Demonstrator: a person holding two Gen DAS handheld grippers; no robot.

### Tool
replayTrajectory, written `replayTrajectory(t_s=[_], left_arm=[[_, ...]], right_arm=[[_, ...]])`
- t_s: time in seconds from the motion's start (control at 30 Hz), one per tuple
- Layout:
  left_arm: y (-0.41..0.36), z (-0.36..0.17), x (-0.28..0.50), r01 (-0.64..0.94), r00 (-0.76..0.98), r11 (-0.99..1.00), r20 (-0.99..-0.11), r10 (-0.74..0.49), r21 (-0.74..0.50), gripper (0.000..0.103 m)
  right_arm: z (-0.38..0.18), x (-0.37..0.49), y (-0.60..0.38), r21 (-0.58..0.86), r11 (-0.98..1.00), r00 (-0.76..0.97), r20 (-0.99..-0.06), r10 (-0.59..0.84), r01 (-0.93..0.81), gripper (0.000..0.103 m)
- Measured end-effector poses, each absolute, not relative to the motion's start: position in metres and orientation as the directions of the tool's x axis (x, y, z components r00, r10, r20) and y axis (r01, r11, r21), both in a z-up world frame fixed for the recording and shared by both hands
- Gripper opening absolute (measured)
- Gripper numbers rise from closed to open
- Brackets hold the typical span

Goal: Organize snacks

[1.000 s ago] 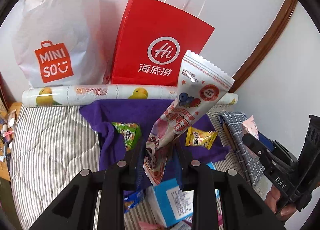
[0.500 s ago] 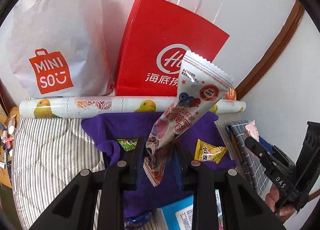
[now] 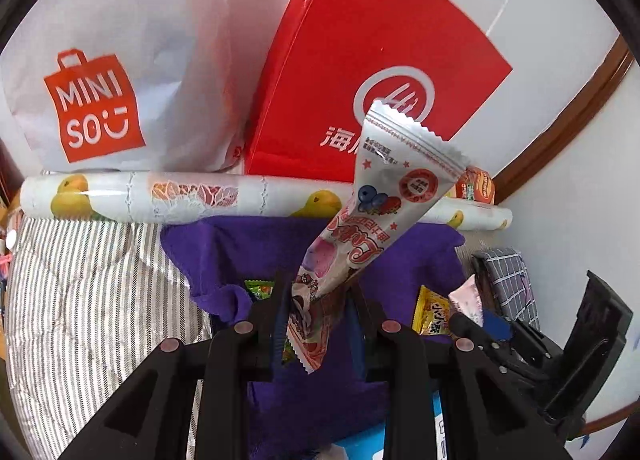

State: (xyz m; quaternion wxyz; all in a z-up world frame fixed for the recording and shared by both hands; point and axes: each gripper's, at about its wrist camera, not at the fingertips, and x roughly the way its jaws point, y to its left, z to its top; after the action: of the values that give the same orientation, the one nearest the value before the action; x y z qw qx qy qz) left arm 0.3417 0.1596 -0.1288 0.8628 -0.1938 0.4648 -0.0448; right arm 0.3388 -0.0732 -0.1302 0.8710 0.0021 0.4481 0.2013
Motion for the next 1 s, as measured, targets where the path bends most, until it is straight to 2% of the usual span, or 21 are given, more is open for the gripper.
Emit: replayTrajectory(t_s=[0.4,0.83,0.93,1.0], left_arm=[[0.158,-0.152,0.343,-0.144,0.487,0.920,-0.835,-0.255,-0.365,0.025],[0.155,-0.189,0.331,-0.190,0.406,0.904,-0.869,-0.282,-0.382,0.025],[0.154,-0.193,0.331,-0.191,0.401,0.902,-0.870,-0.288,-0.387,0.025],[0.155,-0.195,0.330,-0.190,0.395,0.905,-0.873,-0.285,-0.381,0.025]], right_arm=[[-0.161,0.347,-0.073,0.170,0.923,0.448,-0.834,0.321,-0.345,0.038],[-0.166,0.347,-0.069,0.136,0.924,0.434,-0.852,0.294,-0.358,0.039],[-0.163,0.346,-0.068,0.131,0.920,0.443,-0.845,0.299,-0.370,0.041],[-0.159,0.344,-0.069,0.130,0.917,0.455,-0.836,0.306,-0.377,0.049]])
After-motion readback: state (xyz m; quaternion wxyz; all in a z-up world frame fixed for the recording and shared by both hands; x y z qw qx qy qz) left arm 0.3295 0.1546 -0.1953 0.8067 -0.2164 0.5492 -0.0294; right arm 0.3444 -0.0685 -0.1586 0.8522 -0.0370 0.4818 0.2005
